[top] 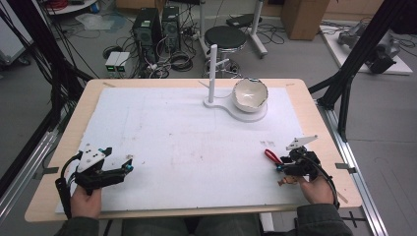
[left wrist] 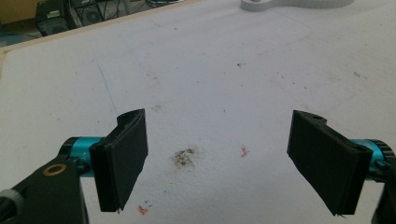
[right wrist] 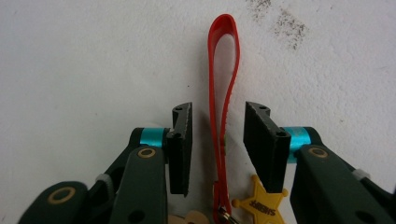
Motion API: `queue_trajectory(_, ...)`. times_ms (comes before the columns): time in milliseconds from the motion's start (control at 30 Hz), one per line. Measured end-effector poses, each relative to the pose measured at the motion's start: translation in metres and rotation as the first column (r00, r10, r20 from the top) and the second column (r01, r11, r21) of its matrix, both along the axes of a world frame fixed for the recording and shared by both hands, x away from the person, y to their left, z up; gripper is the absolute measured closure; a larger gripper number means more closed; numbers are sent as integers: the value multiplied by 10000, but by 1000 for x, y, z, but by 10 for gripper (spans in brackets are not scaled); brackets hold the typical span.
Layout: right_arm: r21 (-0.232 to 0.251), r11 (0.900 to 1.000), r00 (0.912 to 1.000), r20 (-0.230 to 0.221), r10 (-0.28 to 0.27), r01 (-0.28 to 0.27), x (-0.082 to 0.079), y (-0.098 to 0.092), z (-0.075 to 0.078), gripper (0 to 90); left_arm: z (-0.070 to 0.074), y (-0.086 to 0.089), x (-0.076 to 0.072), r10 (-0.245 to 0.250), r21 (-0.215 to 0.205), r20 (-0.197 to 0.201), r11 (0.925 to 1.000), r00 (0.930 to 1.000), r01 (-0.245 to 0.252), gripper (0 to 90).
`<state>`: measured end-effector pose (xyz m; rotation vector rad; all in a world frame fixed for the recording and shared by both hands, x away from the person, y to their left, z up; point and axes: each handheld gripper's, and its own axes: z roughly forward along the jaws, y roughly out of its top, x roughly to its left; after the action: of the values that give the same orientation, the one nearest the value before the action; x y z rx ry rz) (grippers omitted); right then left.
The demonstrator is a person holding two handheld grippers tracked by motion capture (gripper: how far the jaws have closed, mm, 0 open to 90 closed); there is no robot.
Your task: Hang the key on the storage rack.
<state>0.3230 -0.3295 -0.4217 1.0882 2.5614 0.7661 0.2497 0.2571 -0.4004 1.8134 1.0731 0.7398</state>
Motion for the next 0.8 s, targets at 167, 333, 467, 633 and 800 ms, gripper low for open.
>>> queue_trajectory(167, -129, 9999, 10000, -71, -6, 6, 0, 0, -1, 679, 0, -1, 0, -8, -16, -1, 10000, 10000, 8, 208)
queue_trajectory(333, -120, 9999, 9999, -147, -20, 19, 0, 0, -1, 711, 0, -1, 0, -10, 12, 7, 10000, 10000, 10, 208)
queue_trajectory(467, -81, 10000, 9998, -194, 14, -16, 0, -1, -1, 729, 0, 0, 0, -36, -8, -1, 10000, 10000, 36, 207)
queue_trajectory(633, -43, 10000, 9997, -239, 41, -42, 0, -1, -2, 754, 0, -1, 0, -44, -14, 13, 10000, 10000, 44, 208)
queue_trajectory(800, 19, 10000, 9996, -259, 80, -80, 0, 0, -2, 811, 0, -1, 0, -53, -1, 8, 10000, 10000, 53, 207)
